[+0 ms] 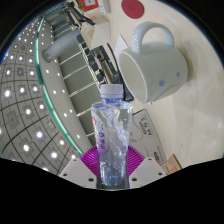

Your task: Pour water

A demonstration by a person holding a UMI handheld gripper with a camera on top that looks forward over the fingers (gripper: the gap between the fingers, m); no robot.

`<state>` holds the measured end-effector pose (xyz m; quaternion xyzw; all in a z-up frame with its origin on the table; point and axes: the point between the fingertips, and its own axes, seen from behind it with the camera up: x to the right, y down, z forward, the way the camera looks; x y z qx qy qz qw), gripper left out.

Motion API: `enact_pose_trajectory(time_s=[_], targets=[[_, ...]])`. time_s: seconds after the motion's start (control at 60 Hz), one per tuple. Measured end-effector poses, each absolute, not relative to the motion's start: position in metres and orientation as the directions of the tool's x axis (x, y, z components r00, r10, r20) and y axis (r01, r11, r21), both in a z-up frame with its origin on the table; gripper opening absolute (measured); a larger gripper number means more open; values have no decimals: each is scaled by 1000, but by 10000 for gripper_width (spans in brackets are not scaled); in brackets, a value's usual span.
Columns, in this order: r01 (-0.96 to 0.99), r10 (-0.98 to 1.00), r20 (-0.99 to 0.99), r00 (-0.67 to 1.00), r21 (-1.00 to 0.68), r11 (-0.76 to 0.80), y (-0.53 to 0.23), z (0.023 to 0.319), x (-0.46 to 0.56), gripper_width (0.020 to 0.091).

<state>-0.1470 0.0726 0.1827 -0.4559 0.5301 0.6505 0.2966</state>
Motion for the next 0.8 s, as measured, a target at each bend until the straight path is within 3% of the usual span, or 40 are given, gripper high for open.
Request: enact_pose_trajectory(time_s=[0.117,0.267,0.417,0.567,0.667,0.8], targets=[[-928,-106,-971,-215,237,-288,66,194,-145,317],[-935,-69,-972,225,-195,-296,59,220,-113,318],[-755,-20,-773,634,-613,-233,52,266,-48,320],[-474,-24,-478,878,-861,-186,50,286,20,318],[-263,-49,-259,965,-948,-178,53,277,70,318],[-49,-57,-37,998,-974,-219,52,232,120,317]])
